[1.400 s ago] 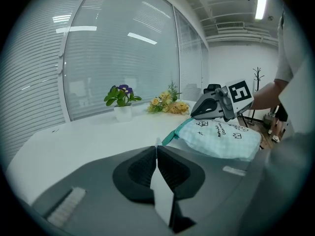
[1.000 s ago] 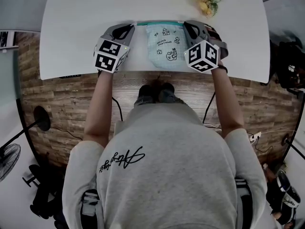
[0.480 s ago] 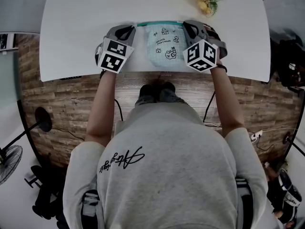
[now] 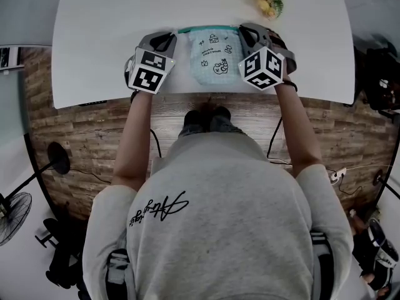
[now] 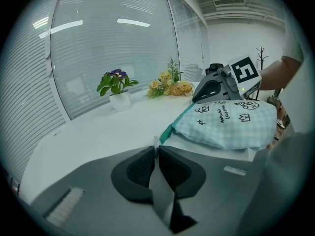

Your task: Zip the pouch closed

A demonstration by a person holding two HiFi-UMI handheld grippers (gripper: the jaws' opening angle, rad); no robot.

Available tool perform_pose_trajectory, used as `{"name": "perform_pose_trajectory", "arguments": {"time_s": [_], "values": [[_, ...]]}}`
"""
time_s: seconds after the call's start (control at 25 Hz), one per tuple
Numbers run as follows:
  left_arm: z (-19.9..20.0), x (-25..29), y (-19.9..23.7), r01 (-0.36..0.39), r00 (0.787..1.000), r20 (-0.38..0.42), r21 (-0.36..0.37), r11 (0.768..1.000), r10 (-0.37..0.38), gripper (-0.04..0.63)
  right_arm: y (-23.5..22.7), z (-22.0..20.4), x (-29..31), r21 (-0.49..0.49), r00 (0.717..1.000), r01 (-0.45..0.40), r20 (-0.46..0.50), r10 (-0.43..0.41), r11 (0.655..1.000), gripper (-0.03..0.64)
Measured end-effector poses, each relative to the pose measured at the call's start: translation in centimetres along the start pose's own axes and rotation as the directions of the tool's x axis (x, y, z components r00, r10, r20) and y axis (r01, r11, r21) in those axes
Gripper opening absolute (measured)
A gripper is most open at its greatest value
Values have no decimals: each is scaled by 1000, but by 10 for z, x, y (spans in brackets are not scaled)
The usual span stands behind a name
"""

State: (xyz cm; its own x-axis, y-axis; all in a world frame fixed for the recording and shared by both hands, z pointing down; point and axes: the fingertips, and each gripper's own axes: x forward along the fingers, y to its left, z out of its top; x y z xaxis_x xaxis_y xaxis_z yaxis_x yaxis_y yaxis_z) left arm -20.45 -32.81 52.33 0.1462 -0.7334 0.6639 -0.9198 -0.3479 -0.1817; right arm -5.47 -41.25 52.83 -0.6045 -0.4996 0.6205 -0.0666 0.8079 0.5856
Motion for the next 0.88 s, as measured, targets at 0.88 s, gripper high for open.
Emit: {"name": "perform_pose_trajectory", "arguments": {"time_s": [0.88], "values": [[20,-33,-2,-62,986,150,-58,996,70,225,-26,-4,-45,225,993,90,54,-105,970,244]]}}
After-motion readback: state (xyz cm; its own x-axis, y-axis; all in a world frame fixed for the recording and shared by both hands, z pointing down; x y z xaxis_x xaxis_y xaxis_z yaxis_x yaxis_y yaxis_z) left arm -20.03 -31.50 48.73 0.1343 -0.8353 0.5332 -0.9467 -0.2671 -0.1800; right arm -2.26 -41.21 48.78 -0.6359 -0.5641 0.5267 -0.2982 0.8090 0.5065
